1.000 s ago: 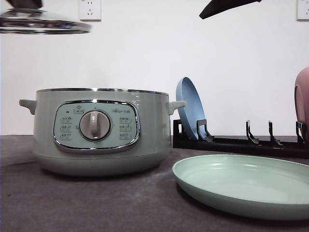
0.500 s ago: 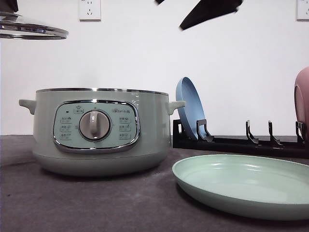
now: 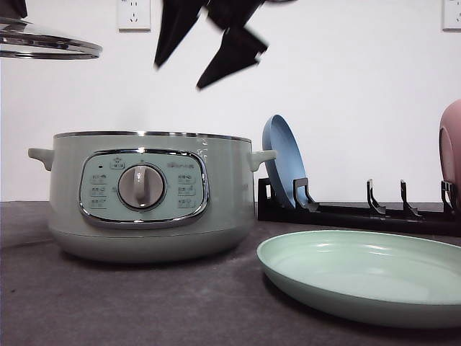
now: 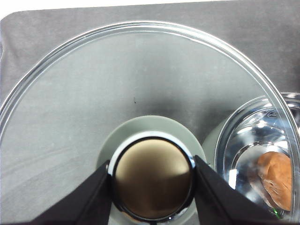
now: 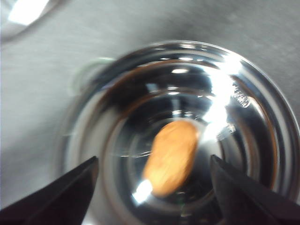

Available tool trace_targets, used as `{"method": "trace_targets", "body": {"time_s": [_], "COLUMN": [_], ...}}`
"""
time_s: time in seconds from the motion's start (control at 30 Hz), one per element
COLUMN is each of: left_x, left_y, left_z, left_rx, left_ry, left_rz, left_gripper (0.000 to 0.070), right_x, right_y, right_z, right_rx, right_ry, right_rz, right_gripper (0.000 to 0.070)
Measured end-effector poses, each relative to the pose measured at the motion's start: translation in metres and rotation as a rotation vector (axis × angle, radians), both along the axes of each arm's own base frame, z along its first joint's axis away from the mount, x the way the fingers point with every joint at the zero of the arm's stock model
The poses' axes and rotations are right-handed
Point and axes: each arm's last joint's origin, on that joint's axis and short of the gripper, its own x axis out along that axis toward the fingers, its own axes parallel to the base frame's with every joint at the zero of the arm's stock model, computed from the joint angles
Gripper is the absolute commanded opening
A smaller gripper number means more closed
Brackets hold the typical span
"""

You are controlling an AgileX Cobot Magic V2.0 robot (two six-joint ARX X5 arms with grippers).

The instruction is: Transfer potato from steamer to green plate

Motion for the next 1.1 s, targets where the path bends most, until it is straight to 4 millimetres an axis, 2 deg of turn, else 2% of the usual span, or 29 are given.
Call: {"method": "trace_targets", "body": {"time_s": [0.23, 0.43, 0.93, 1.0, 1.1], "left_x": [0.0, 0.0, 0.0, 0.0, 0.0], "left_y": [0.0, 0.0, 0.0, 0.0, 0.0], "left_z": [0.0, 0.0, 0.0, 0.0, 0.0], "left_rx": [0.0, 0.0, 0.0, 0.0, 0.0], "left_ry": [0.0, 0.0, 0.006, 0.006, 0.006], "left_rz": [0.0, 0.0, 0.0, 0.0, 0.0], "left_gripper": [0.0003, 0.0003, 0.0003, 0.0003, 0.0003], "right_x": [0.024, 0.033, 0.038, 0.038, 0.036], "right_y": [0.03, 0.043, 0.054, 0.054, 0.056], "right_z": [-0.04, -0.075, -0.108, -0.111, -0.113], "right_rx": [-0.07, -0.128, -0.195, -0.203, -0.208], "right_ry": [0.012, 0.038, 0.073, 0.082, 0.087], "right_rz": [-0.023, -0.036, -0.043, -0.041, -0.036], "right_gripper": [0.0491, 0.0492, 0.0487, 0.0435, 0.0275]}}
